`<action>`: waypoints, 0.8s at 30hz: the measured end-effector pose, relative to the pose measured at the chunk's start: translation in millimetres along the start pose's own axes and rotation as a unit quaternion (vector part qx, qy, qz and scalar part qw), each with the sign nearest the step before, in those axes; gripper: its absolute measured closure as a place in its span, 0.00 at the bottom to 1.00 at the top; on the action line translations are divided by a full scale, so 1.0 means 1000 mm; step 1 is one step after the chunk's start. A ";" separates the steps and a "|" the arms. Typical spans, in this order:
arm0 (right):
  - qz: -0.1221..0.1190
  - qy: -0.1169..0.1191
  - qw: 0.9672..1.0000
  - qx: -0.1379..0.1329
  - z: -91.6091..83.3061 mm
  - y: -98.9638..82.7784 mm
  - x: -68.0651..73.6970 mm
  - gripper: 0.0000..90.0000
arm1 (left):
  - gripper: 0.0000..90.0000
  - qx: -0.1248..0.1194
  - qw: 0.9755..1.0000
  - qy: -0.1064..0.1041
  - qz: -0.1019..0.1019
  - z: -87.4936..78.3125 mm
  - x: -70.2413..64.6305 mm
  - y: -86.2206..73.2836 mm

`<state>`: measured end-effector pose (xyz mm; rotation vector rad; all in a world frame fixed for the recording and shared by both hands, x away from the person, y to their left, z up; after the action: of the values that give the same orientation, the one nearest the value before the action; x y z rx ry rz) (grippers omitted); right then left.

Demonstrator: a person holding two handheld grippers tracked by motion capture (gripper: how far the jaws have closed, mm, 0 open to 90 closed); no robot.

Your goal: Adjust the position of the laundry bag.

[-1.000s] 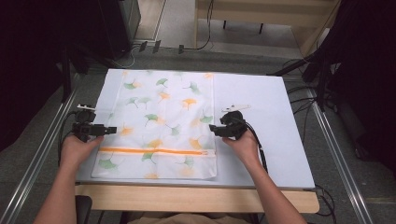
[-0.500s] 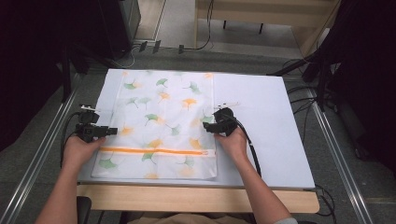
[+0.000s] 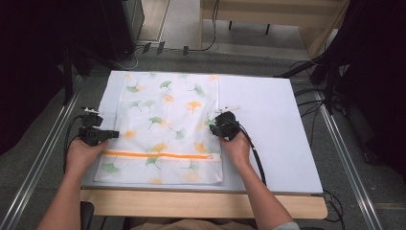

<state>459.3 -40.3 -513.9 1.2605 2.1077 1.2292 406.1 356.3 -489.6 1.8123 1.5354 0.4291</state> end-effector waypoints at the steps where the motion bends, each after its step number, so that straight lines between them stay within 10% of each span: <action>1: 0.000 0.000 1.000 0.000 0.000 0.000 0.000 0.84 | 0.91 0.000 1.000 -0.001 -0.001 0.000 0.000 0.000; 6: 0.011 0.006 1.000 0.003 0.000 0.000 -0.001 1.00 | 1.00 0.006 1.000 -0.005 -0.008 0.001 0.000 0.000; 24: 0.020 0.000 1.000 0.014 -0.020 0.004 -0.029 1.00 | 1.00 0.003 0.999 -0.038 -0.015 0.003 -0.021 0.005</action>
<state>462.7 -73.6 -503.2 1.3204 2.1172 1.2193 407.0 335.2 -484.4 1.7871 1.5109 0.3373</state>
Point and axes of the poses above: each handheld gripper's, and its own axes: z roughly forward along the jaws, y roughly out of its top, x roughly to its left, the point moved 6 cm from there along z, roughly forward along the jaws, and after that the axes turned 14 degrees about -x, right-handed, at the moved point
